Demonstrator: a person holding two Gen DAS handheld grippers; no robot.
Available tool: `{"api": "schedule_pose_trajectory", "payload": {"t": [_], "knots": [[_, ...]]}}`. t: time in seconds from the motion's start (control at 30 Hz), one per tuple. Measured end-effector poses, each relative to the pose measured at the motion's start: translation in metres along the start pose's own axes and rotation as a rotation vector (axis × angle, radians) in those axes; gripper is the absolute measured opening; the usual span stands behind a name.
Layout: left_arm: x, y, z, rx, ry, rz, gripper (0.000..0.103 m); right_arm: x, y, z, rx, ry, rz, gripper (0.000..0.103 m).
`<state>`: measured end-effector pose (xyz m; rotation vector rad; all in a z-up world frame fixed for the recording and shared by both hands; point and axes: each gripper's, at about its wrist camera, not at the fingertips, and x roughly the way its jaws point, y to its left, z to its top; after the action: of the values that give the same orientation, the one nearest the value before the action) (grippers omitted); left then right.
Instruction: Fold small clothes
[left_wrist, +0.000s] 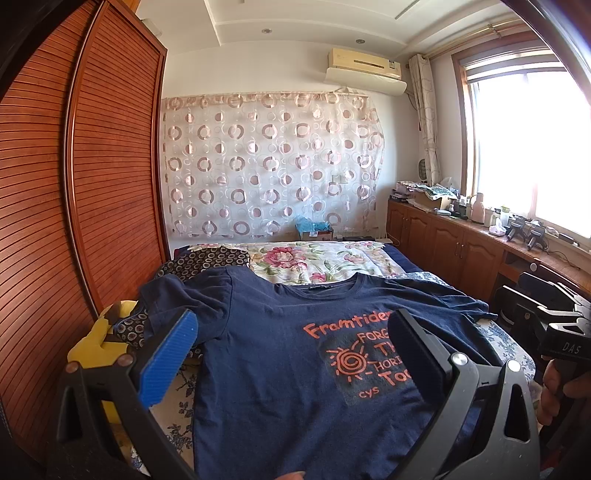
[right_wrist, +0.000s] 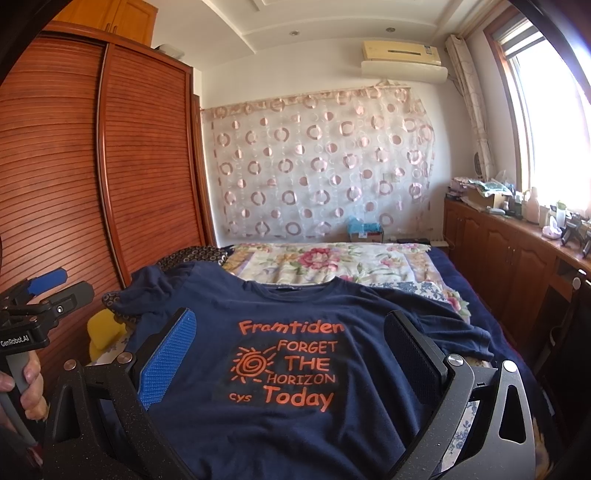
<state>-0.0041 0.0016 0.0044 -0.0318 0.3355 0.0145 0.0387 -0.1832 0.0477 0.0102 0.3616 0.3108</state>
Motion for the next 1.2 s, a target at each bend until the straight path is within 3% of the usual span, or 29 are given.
{"api": "schedule_pose_trajectory", "payload": {"t": [0.23, 0.57, 0.9, 1.2], "knots": [[0.003, 0.007, -0.003, -0.004, 0.017, 0.001, 0.103, -0.001, 0.009, 0.005, -0.001, 0.01, 0.014, 0.103], [0.03, 0.036, -0.021, -0.033, 0.093, 0.029, 0.103, 0.029, 0.004, -0.018, -0.019, 0.085, 0.065, 0.103], [0.066, 0.095, -0.033, -0.06, 0.166, 0.111, 0.103, 0.075, 0.008, -0.033, -0.066, 0.158, 0.106, 0.103], [0.108, 0.146, -0.033, -0.078, 0.258, 0.102, 0.103, 0.114, 0.011, -0.056, -0.052, 0.255, 0.15, 0.103]]}}
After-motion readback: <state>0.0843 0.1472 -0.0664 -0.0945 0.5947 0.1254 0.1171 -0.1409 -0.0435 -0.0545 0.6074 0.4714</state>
